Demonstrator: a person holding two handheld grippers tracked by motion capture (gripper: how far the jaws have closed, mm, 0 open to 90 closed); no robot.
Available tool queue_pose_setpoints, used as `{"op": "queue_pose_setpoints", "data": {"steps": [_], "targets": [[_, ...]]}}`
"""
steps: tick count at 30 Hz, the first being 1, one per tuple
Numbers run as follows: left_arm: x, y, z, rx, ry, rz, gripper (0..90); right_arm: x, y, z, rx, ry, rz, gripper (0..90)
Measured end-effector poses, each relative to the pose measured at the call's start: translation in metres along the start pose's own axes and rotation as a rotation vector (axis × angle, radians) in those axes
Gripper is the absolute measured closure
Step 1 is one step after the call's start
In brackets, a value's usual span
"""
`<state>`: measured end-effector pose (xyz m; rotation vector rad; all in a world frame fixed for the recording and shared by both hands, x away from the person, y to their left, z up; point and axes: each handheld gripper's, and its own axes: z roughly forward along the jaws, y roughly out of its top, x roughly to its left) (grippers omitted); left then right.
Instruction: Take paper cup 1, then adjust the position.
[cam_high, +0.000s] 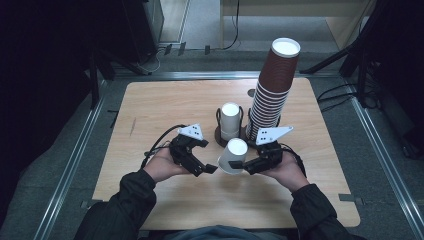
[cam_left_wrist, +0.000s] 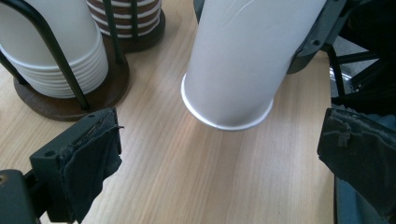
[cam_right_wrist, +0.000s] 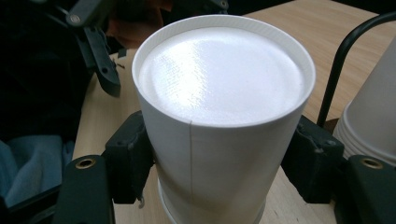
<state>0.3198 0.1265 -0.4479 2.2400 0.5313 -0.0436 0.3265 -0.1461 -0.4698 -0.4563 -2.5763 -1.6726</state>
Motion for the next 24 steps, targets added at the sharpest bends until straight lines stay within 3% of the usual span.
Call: {"op": "queue_pose_setpoints", "data": {"steps": [6,10,24], "targets": [[0.0,0.0,0.005,0.004,0.003,0.001,0.0,-0.002,-0.001,-0.002,-0.073,0.013,0.01,31.7],[-0.001,-0.002,0.007,0.005,-0.017,-0.014,0.0,-0.002,0.001,-0.001,-0.096,0.03,0.02,31.7],[-0.006,-0.002,0.023,0.005,-0.052,0.01,0.0,0.004,0.004,0.006,-0.185,0.095,0.014,31.7]]}}
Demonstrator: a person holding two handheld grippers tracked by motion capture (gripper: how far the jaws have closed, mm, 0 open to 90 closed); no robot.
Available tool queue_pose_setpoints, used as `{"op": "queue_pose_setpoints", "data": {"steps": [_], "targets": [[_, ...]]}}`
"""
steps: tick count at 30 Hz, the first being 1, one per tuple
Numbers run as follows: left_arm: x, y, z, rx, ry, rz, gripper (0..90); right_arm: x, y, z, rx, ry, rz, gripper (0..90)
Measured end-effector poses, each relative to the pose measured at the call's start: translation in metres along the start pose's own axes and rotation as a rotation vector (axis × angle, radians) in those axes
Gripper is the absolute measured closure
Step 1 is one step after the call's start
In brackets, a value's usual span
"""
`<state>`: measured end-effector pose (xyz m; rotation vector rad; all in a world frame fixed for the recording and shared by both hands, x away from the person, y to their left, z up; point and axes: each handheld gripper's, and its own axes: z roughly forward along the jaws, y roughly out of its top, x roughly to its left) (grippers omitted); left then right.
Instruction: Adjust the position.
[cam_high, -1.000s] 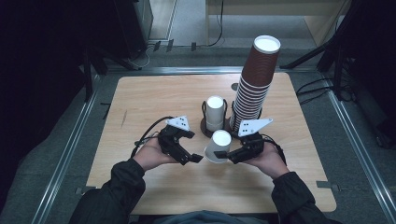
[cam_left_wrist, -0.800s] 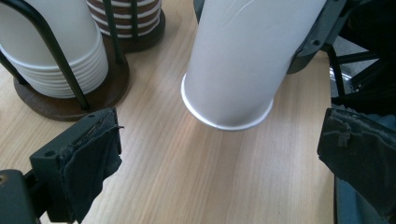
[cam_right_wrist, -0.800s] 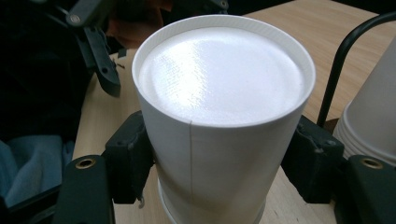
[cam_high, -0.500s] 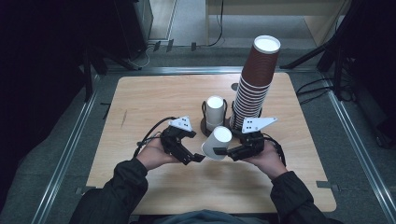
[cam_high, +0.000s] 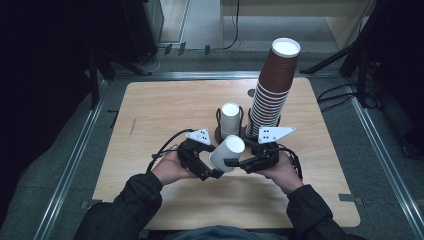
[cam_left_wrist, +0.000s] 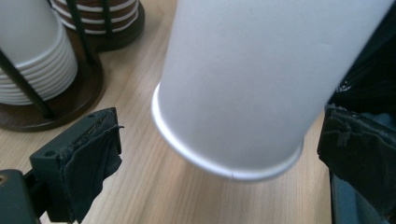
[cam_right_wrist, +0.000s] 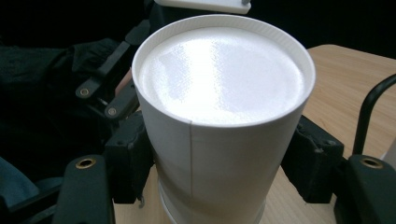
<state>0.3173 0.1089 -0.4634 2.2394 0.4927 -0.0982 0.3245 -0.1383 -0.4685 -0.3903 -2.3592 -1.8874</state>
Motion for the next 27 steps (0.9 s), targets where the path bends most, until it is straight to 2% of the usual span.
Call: {"op": "queue_pose_setpoints", "data": {"steps": [5,10,11,12,16,18,22,24,25,27], "targets": [[-0.002,0.001,0.003,-0.008,-0.019,0.003,0.5,0.001,0.0,0.003,-0.022,0.02,0.011,31.7],[-0.004,0.001,0.005,0.005,-0.016,0.02,0.5,0.002,-0.001,0.006,-0.03,0.03,0.015,31.7],[-0.005,0.001,0.005,0.001,-0.02,0.022,1.7,0.003,-0.001,0.008,-0.035,0.032,0.018,31.7],[-0.005,0.001,0.005,-0.004,-0.023,0.022,6.8,0.003,-0.001,0.009,-0.038,0.037,0.025,31.7],[-0.004,0.001,0.004,-0.019,-0.026,0.01,7.2,0.003,-0.002,0.011,-0.046,0.042,0.031,31.7],[-0.004,0.0,0.003,-0.036,-0.032,0.006,14.0,0.003,-0.002,0.012,-0.053,0.045,0.032,31.7],[-0.002,0.0,0.001,-0.045,-0.029,0.0,14.7,0.003,-0.002,0.012,-0.056,0.042,0.033,31.7],[-0.002,0.0,0.0,-0.049,-0.03,0.001,16.9,0.003,-0.002,0.012,-0.057,0.038,0.036,31.7],[-0.002,0.0,0.0,-0.049,-0.03,0.001,22.0,0.003,-0.002,0.012,-0.057,0.038,0.036,31.7],[-0.002,0.0,0.0,-0.055,-0.037,-0.001,23.1,0.003,-0.002,0.011,-0.059,0.034,0.042,32.3]]}}
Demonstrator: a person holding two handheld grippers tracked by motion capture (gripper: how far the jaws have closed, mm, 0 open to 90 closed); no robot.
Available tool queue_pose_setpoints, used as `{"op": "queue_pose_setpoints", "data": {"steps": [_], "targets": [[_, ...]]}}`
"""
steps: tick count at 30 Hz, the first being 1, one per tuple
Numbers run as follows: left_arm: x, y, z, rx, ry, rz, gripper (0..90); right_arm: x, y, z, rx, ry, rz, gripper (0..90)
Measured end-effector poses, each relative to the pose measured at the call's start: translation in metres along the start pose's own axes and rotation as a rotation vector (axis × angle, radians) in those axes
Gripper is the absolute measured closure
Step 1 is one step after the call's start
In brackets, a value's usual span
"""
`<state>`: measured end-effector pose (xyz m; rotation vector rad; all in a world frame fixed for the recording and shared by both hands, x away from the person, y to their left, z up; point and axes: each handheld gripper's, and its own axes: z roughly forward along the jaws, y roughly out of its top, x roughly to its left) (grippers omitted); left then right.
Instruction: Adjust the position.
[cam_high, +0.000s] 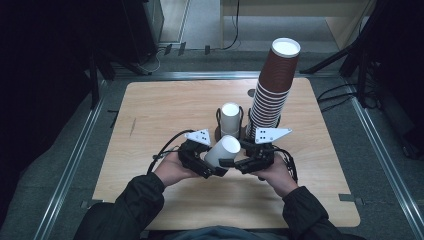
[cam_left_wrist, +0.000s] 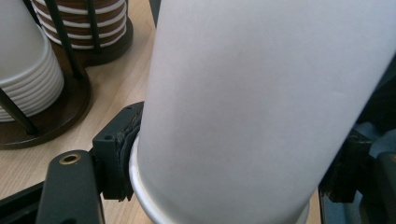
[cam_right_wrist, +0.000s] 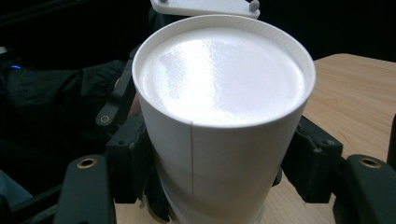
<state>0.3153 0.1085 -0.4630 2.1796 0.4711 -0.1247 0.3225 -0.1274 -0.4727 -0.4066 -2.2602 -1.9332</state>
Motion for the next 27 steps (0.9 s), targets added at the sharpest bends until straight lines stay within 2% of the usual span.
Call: {"op": "queue_pose_setpoints", "data": {"steps": [7,13,21,27], "targets": [[0.0006,0.0,0.0005,0.002,-0.006,-0.009,24.6,-0.0003,0.0002,-0.0004,-0.001,-0.004,-0.004,32.3],[0.0011,-0.0005,0.0014,0.013,-0.004,-0.012,25.1,-0.0006,0.0005,-0.0002,0.021,-0.015,0.007,31.4],[0.001,-0.0004,0.0009,0.013,-0.015,-0.002,27.5,0.0024,0.0038,0.0012,0.041,-0.027,0.007,23.7],[0.0043,-0.0014,-0.0054,0.006,-0.001,-0.009,27.5,0.0016,0.006,-0.0019,0.039,-0.046,0.006,21.0]]}}
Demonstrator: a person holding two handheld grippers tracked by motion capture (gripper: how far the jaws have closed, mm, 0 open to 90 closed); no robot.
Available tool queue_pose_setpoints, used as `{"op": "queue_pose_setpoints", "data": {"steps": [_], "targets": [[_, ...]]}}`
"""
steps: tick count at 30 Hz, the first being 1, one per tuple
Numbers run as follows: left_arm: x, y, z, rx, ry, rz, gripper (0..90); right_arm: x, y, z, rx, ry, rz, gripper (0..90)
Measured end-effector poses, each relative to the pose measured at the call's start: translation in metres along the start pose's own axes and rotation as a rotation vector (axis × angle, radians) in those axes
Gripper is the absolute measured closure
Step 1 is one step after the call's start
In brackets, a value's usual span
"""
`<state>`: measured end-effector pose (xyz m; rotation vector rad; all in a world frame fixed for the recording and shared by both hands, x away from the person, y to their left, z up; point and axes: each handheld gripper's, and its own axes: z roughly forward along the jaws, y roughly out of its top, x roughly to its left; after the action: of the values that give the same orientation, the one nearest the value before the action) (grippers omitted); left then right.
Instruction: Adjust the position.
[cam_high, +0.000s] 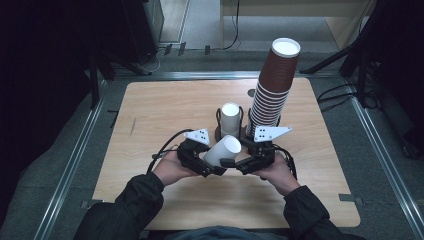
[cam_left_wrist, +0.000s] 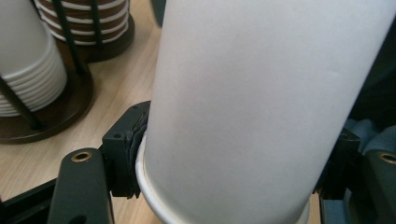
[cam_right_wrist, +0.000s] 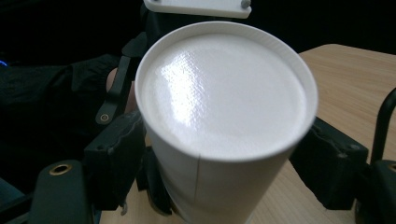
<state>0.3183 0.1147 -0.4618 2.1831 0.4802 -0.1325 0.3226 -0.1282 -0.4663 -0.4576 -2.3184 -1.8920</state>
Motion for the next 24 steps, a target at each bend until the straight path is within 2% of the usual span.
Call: {"op": "queue_pose_setpoints", "data": {"steps": [7,8,9,13,16,19,23,24], "targets": [[0.007,-0.004,-0.013,0.01,0.039,-0.01,27.4,-0.003,0.001,-0.007,0.044,-0.016,-0.003,20.9],[0.008,-0.005,-0.016,0.018,0.047,-0.005,27.3,-0.003,0.001,-0.008,0.069,-0.026,-0.016,20.8],[0.009,-0.005,-0.018,0.021,0.053,-0.004,27.3,-0.003,0.001,-0.008,0.069,-0.026,-0.016,20.8],[0.011,-0.007,-0.024,0.029,0.07,-0.003,27.3,-0.002,-0.002,-0.008,0.16,-0.051,-0.03,21.4],[0.011,-0.006,-0.025,0.073,0.088,0.015,27.3,-0.002,-0.004,-0.006,0.206,-0.059,-0.037,22.1],[0.01,-0.007,-0.025,0.096,0.091,0.027,27.2,-0.002,-0.006,-0.005,0.239,-0.063,-0.041,22.6],[0.008,-0.006,-0.024,0.155,0.106,0.061,27.2,-0.002,-0.008,-0.002,0.289,-0.075,-0.059,22.9],[0.008,-0.006,-0.024,0.155,0.106,0.061,27.2,-0.002,-0.008,-0.002,0.289,-0.075,-0.059,22.9]]}}
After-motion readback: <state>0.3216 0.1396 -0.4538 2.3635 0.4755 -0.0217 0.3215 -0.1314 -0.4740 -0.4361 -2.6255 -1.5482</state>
